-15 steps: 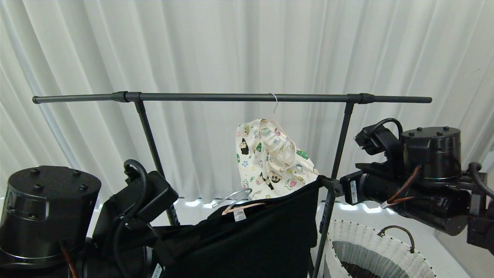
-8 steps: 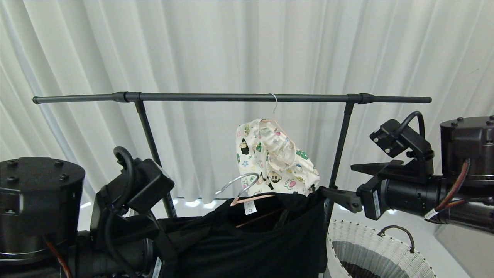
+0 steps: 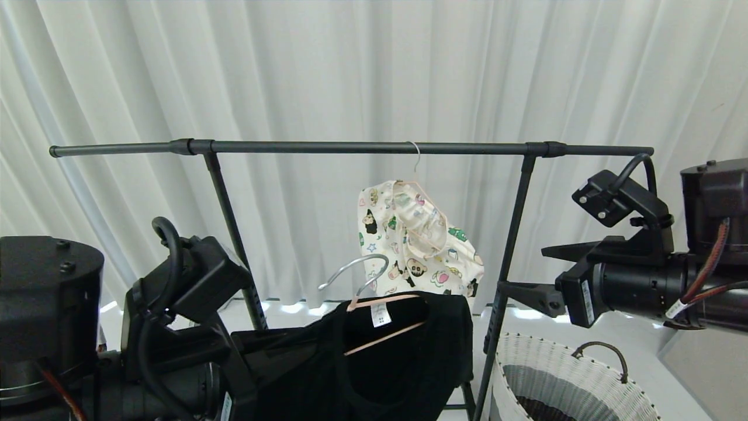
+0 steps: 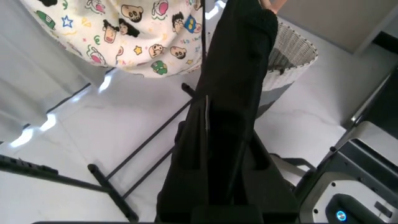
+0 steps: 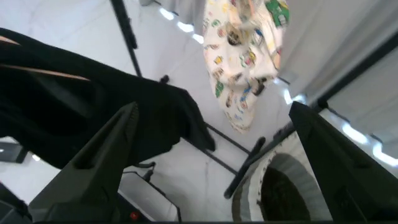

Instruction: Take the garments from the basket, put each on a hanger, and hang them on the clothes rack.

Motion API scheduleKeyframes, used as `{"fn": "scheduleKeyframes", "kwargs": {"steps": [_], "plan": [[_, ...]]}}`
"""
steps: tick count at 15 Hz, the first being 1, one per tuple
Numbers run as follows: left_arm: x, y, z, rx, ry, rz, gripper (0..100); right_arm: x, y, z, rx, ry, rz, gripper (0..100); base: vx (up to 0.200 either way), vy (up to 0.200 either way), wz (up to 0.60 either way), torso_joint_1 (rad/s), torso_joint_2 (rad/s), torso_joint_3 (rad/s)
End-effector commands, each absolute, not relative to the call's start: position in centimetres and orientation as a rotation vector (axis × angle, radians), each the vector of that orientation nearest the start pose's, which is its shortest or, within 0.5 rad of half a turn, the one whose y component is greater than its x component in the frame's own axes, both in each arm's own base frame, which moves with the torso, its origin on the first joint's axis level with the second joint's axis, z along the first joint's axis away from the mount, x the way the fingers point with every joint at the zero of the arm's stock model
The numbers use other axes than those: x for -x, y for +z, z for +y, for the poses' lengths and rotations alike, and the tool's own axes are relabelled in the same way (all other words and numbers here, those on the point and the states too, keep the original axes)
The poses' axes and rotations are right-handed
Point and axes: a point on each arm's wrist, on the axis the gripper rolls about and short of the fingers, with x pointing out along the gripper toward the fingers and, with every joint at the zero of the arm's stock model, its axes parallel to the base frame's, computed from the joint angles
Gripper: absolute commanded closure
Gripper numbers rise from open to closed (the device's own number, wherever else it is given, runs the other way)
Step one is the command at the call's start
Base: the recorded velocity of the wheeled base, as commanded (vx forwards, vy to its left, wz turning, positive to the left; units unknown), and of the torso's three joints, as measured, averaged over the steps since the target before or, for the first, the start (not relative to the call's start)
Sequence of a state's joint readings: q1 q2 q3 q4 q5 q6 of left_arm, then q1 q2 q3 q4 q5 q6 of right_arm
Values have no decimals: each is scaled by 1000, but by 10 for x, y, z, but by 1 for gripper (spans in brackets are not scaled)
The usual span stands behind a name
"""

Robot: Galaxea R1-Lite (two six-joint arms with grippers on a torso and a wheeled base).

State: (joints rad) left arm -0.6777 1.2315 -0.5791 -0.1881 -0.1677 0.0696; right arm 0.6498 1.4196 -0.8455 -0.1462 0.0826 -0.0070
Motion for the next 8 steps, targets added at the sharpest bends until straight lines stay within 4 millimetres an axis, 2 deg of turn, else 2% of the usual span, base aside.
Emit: {"fn": "scheduleKeyframes", "kwargs": {"steps": [1, 5, 8], "plan": [[-132, 192, -115, -181, -877, 429, 100, -178, 227, 153, 177, 798, 399, 0, 0, 0, 0, 0, 0, 0], [-124, 194, -121, -187, -981, 416, 100, -156, 224, 177, 369, 1053, 397, 0, 0, 0, 0, 0, 0, 0], [-116, 195, -126, -197, -1030, 406, 100, -154, 223, 186, 470, 1180, 418, 0, 0, 0, 0, 0, 0, 0]]}}
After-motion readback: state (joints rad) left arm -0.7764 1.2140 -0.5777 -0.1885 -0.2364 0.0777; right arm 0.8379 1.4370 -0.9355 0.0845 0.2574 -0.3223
